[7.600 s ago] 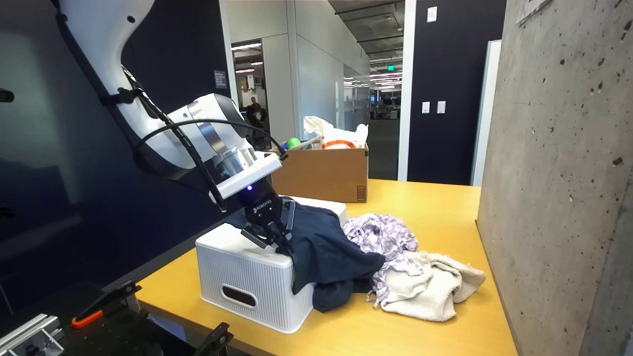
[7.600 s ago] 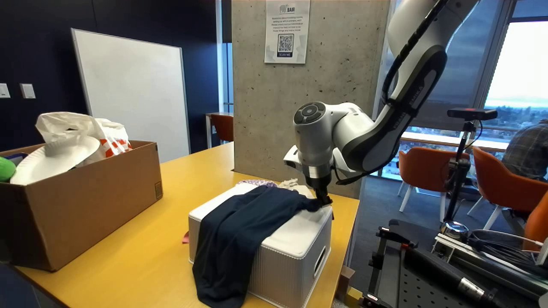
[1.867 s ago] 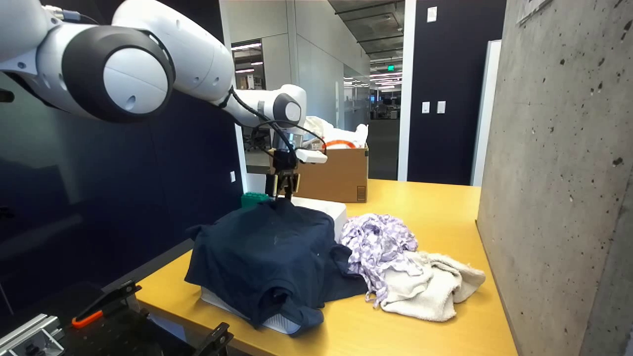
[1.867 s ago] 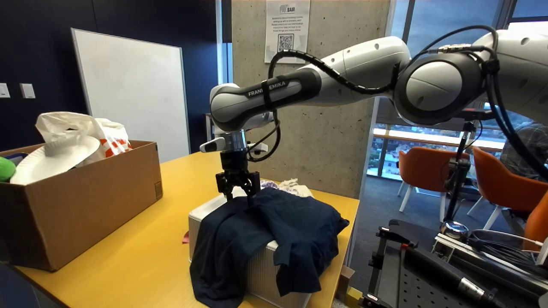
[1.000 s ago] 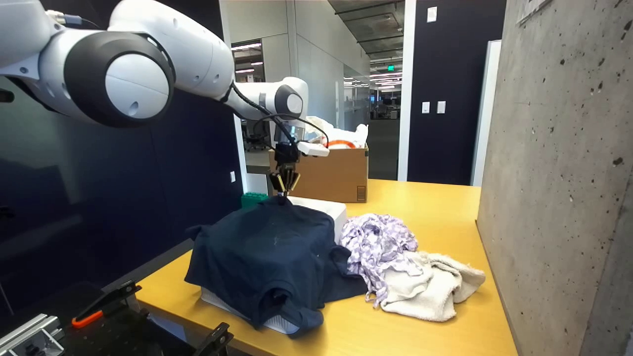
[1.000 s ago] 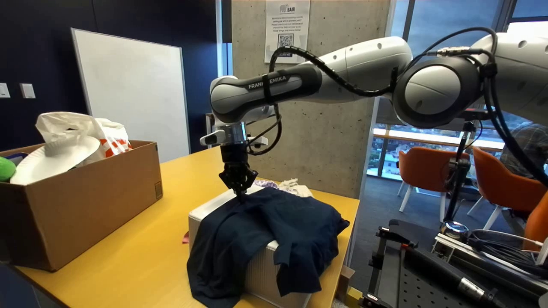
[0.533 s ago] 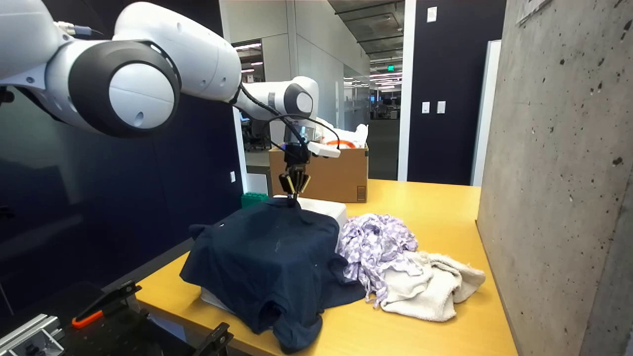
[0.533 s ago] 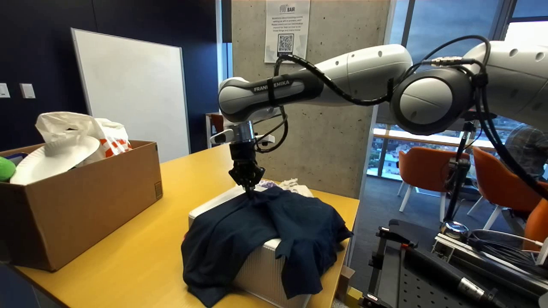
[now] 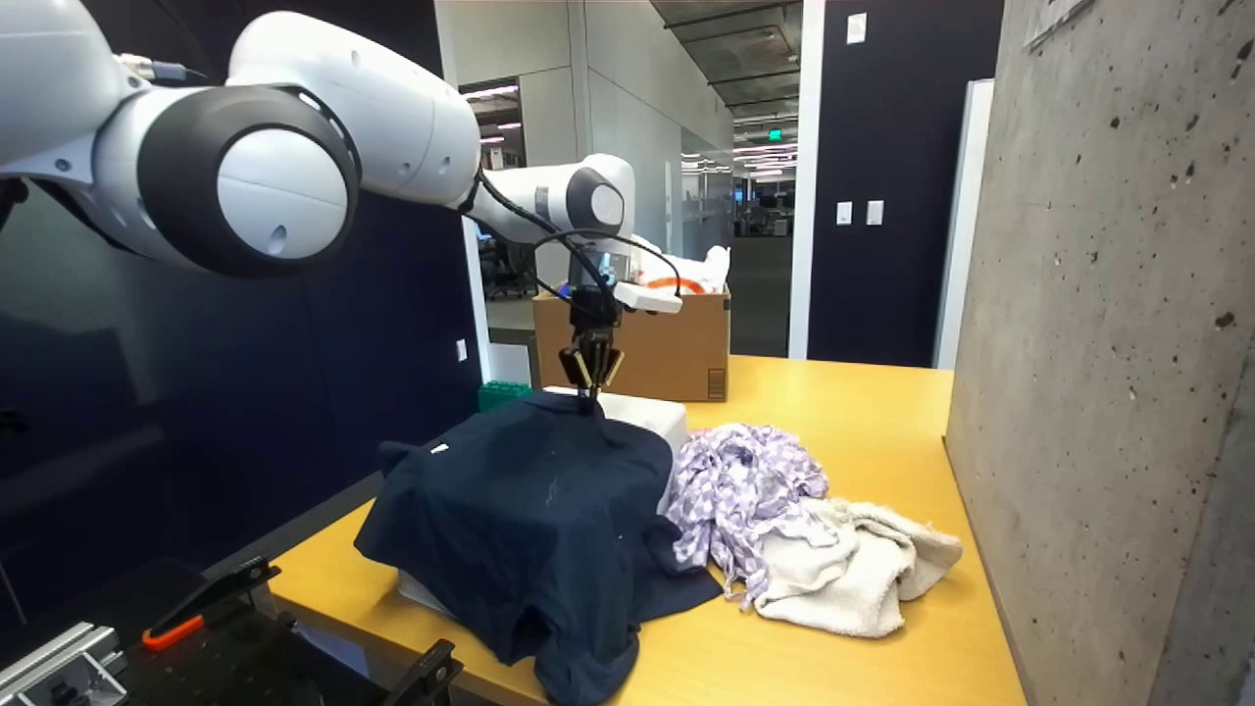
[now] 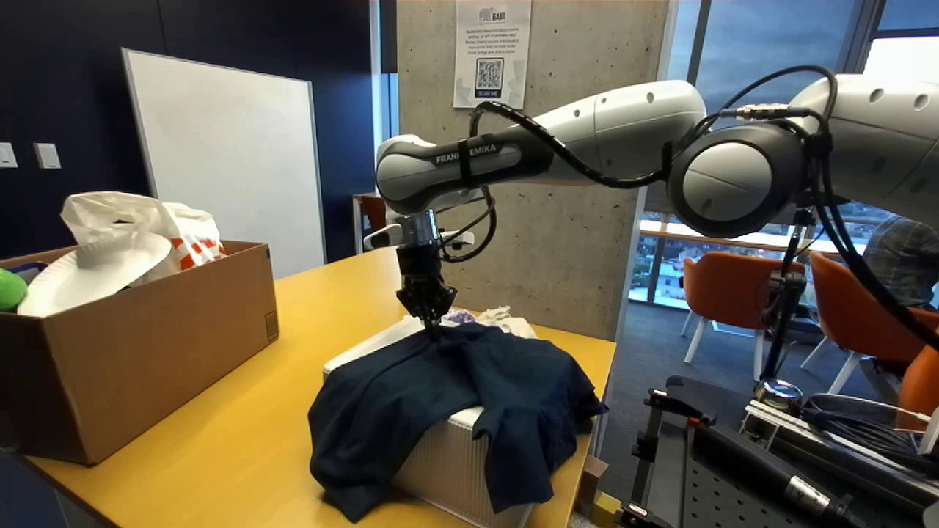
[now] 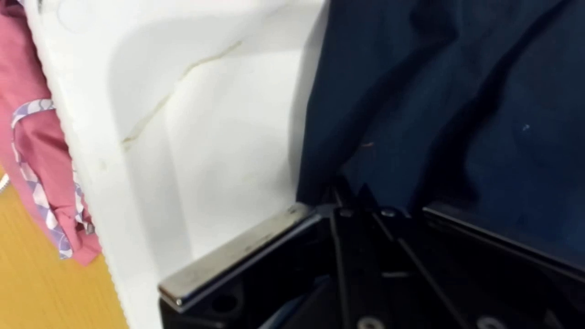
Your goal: Spread the blue shirt on the box evenly over the box
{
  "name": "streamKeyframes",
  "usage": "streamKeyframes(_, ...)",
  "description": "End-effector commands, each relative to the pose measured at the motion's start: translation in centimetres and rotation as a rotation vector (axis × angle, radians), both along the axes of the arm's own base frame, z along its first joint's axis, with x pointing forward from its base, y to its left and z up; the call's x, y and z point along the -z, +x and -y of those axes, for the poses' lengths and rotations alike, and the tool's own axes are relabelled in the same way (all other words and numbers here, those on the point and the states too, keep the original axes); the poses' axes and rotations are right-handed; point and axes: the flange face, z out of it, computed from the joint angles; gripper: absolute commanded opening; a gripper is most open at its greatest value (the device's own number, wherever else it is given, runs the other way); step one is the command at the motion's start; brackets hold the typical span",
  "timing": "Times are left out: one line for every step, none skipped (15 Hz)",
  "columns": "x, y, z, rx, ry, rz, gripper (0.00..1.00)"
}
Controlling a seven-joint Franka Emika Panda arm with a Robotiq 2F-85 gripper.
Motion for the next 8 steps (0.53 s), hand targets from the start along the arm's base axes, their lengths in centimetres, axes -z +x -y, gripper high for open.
streamKeyframes(-1.9, 0.7, 0.3, 0.020, -0.071, 0.058, 0.01)
streamKeyframes(-2.4, 1.0, 0.5, 0.026, -0.099, 0.083, 0.01)
streamKeyframes(-2.9, 1.3, 0.7, 0.031, -0.118, 0.108, 0.01)
streamKeyframes(-3.3, 1.5, 1.0, 0.037, -0.138, 0.128, 0.01)
streamKeyframes(-3.5, 1.8, 1.4, 0.044, -0.163, 0.154, 0.01)
streamKeyframes(-3.6, 2.1, 1.7, 0.051, -0.188, 0.178, 0.01)
streamKeyframes(-3.4, 2.4, 1.9, 0.055, -0.229, 0.211, 0.01)
streamKeyframes(-3.4, 2.7, 2.2, 0.052, -0.271, 0.242, 0.01)
